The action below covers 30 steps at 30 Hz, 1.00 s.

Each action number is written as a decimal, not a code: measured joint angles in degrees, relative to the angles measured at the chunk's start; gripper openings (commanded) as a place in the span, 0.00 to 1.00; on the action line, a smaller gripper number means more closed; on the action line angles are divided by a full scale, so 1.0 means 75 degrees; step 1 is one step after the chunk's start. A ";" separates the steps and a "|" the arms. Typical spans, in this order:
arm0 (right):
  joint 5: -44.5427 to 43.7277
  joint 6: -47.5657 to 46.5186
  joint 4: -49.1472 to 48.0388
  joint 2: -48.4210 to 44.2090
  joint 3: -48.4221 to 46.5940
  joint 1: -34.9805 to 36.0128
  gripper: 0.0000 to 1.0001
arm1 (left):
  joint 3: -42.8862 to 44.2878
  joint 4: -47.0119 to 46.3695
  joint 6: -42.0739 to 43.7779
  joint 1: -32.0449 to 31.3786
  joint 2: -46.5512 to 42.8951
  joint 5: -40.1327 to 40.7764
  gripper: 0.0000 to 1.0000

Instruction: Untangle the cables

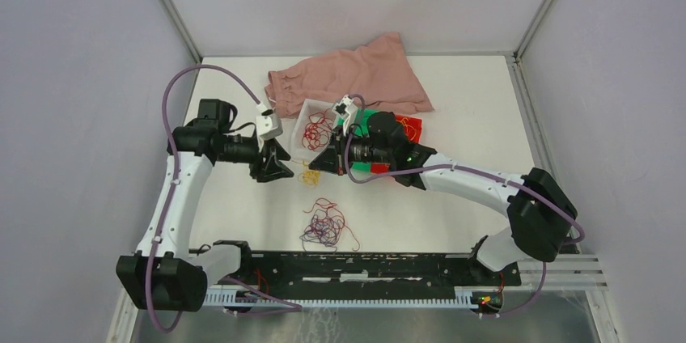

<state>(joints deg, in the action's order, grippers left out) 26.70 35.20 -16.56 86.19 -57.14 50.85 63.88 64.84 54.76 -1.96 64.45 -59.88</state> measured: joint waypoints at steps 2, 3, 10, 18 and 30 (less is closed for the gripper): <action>0.0309 0.0134 -0.0012 0.0015 -0.0020 -0.0003 0.01 | 0.0102 0.0396 0.0399 -0.0108 -0.0012 -0.0041 0.56; 0.0431 0.0166 0.0000 0.0035 -0.0050 -0.0003 0.01 | 0.0137 0.0539 0.0571 -0.0149 -0.0017 -0.0041 0.54; 0.1072 0.0376 0.0111 0.0271 -0.0504 -0.0003 0.02 | 0.0283 0.1151 0.1580 -0.0379 -0.0382 0.0152 0.36; 0.1384 0.0481 0.0239 0.0487 -0.0799 0.0000 0.08 | 0.0449 0.1119 0.2034 -0.0469 -0.0472 0.0245 0.03; 0.0667 0.0388 0.0414 0.0087 -0.0533 -0.0003 0.49 | 0.0507 0.0038 0.0851 -0.0493 -0.0895 0.0350 0.03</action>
<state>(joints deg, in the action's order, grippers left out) 31.70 38.11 -13.45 86.85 -61.14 50.83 67.68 65.12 61.14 -5.65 57.74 -57.25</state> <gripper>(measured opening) 0.461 0.053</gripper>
